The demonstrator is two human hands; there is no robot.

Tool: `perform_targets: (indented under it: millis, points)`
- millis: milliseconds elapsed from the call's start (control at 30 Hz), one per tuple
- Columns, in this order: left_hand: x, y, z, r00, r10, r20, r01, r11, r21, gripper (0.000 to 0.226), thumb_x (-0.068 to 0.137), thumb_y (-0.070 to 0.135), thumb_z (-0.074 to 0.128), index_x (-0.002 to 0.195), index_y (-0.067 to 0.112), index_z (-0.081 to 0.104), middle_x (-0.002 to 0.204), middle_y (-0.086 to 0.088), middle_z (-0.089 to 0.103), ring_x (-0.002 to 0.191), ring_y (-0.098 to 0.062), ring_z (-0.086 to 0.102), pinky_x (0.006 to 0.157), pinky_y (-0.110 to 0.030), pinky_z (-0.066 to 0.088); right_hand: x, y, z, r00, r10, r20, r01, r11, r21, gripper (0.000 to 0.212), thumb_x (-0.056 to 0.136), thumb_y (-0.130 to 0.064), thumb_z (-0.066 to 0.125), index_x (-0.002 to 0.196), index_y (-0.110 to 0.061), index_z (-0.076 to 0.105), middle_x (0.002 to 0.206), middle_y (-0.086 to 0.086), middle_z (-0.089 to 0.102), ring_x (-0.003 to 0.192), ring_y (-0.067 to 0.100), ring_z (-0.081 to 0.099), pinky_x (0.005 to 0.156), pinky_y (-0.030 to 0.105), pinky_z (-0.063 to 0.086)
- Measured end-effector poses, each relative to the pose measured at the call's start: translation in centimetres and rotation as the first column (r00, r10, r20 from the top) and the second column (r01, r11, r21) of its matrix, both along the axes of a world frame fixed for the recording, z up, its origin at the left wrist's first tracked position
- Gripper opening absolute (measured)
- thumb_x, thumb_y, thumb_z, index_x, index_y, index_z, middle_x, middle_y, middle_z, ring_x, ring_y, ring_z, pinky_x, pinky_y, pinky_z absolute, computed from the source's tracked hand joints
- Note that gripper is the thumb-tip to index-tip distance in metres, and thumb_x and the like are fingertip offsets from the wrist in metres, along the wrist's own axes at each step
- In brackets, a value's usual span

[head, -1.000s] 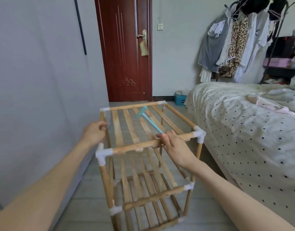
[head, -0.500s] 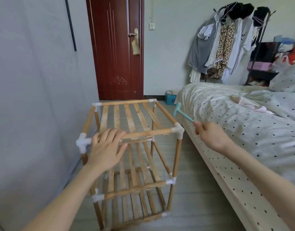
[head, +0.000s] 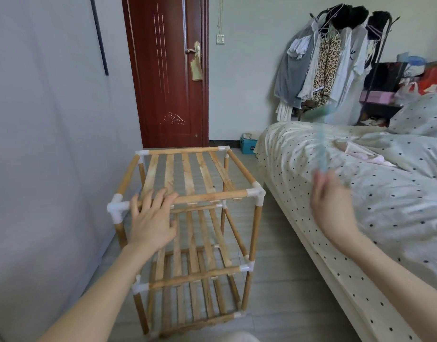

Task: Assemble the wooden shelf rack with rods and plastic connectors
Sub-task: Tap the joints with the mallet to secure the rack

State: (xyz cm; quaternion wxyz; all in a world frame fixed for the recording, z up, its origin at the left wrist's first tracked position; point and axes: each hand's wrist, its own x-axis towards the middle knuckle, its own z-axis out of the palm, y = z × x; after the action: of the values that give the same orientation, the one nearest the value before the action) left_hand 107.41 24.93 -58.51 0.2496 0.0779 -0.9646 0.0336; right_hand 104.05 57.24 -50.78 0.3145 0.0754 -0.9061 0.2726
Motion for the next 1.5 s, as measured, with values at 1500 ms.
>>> perform_targets:
  millis: [1500]
  points:
    - [-0.3, 0.1, -0.5, 1.0, 0.008, -0.011, -0.008, 1.0, 0.001, 0.075, 0.076, 0.029, 0.057, 0.142, 0.032, 0.022, 0.152, 0.006, 0.018, 0.139, -0.022, 0.014, 0.11, -0.048, -0.012, -0.1, 0.1, -2.3, 0.839, 0.15, 0.522, -0.189, 0.982, 0.021, 0.036, 0.1, -0.04, 0.03, 0.079, -0.019, 0.051, 0.065, -0.002, 0.047, 0.064, 0.023, 0.049, 0.063, 0.031, 0.04]
